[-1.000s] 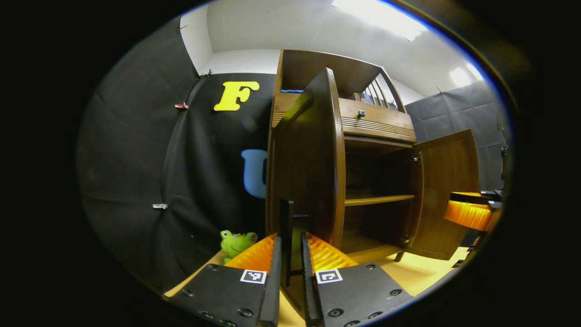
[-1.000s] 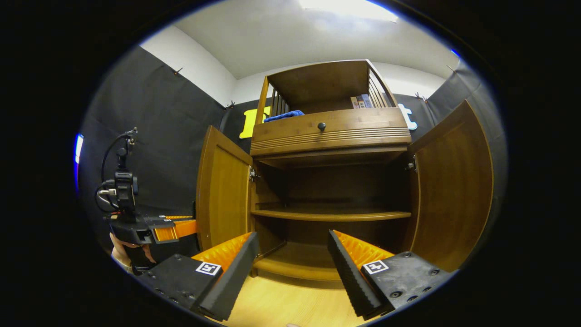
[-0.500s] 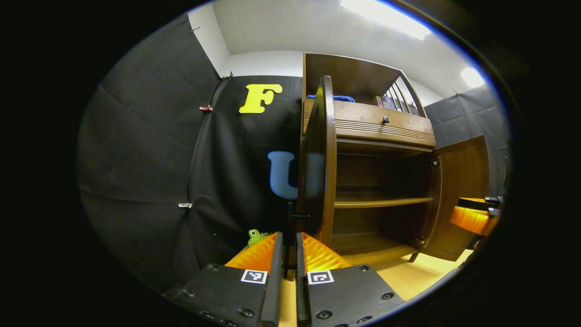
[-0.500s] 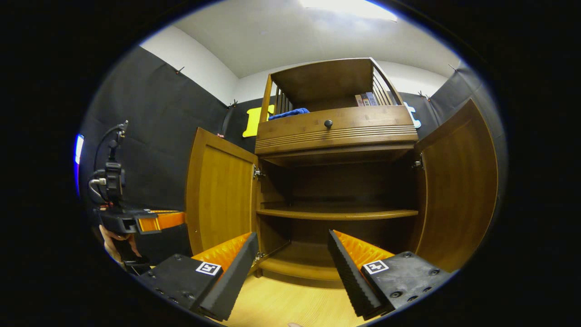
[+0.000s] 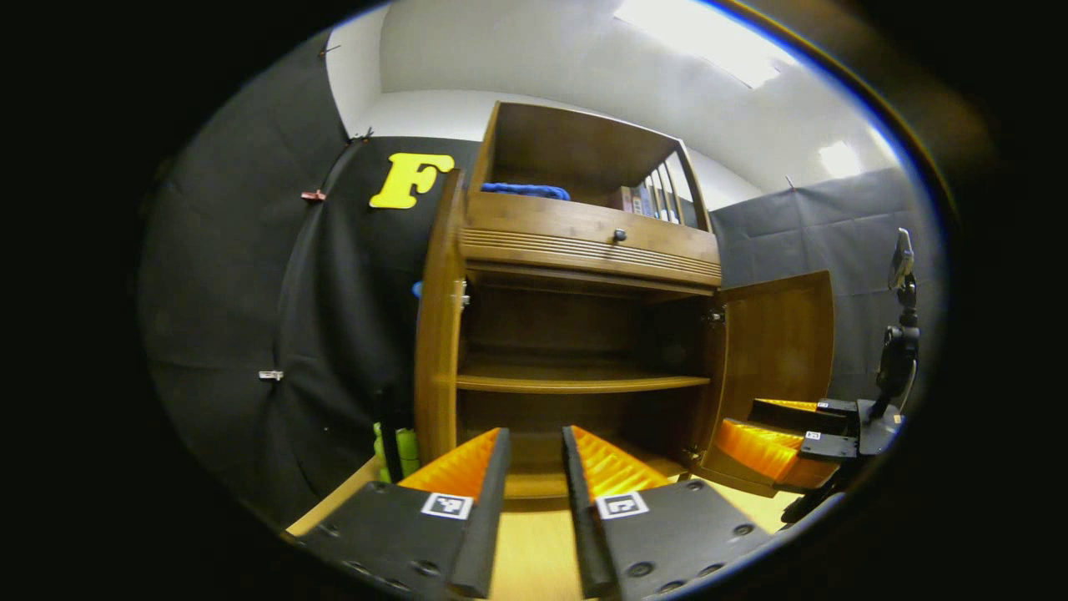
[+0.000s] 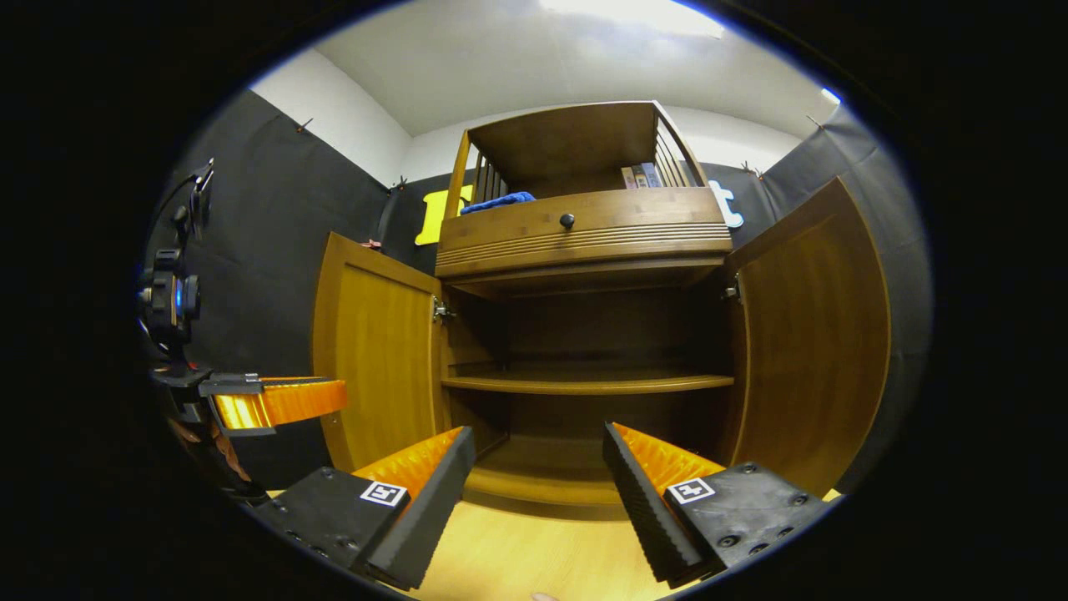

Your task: Open the right door of the double-door shoe cabinet with the right hand, and open the left door with the left hand.

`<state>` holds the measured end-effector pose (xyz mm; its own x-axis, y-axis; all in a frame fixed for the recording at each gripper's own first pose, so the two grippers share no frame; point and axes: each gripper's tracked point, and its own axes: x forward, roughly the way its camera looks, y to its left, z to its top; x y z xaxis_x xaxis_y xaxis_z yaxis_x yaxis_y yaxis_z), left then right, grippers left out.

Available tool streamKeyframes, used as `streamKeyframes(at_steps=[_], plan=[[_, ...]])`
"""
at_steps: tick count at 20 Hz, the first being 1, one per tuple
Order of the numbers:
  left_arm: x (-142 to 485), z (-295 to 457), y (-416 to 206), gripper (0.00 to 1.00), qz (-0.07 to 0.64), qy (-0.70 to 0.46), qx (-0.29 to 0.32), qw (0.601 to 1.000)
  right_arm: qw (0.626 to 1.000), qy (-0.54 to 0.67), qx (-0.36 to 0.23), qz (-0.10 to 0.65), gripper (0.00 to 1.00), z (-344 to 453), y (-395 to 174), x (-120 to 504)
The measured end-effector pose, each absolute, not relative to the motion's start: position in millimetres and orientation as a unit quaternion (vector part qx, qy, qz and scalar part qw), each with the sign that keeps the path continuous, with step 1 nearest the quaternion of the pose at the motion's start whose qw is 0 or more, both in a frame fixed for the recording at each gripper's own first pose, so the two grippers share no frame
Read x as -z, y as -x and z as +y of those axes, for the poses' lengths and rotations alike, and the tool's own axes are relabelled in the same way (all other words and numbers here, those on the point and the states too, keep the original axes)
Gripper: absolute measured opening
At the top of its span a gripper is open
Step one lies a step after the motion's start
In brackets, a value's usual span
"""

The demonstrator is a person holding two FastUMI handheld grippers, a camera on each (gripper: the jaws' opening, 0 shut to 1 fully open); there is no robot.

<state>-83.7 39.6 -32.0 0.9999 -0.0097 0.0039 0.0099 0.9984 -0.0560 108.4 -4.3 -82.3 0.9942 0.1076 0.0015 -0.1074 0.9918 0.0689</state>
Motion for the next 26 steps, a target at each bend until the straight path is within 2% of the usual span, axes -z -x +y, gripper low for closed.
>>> streamKeyframes(at_steps=[3,6,7,8,9,11,13,15,22,26], plan=[[33,17,75,0.71,-0.001,0.016,0.027,1.0,0.998,-0.036,-0.042,0.007,0.99,-15,-105,83],[31,12,66,0.99,-0.006,0.006,0.022,1.0,0.999,-0.032,-0.03,0.01,0.97,-26,-105,83],[31,12,64,0.99,-0.01,0.004,0.019,1.0,0.999,-0.032,-0.028,0.011,0.99,-29,-105,83],[31,10,61,0.97,-0.012,0.005,0.02,1.0,0.999,-0.03,-0.027,0.012,0.97,-31,-105,83],[31,5,58,0.99,-0.012,0.007,0.026,1.0,0.999,-0.028,-0.025,0.013,0.99,-34,-105,83],[33,-2,54,0.94,-0.01,0.011,0.038,0.999,0.999,-0.027,-0.022,0.012,0.99,-38,-105,82],[33,-3,50,0.99,-0.01,0.005,0.037,0.999,0.999,-0.026,-0.02,0.011,0.99,-42,-106,80],[35,-9,46,0.97,-0.009,-0.002,0.04,0.999,0.999,-0.026,-0.017,0.007,0.99,-46,-106,78],[34,-21,40,0.99,-0.015,-0.005,0.052,0.999,0.999,-0.03,-0.018,0.003,0.95,-52,-110,77],[29,-21,38,0.97,-0.027,0.006,0.052,0.998,0.999,-0.028,-0.016,-0.002,1.0,-57,-110,75]])
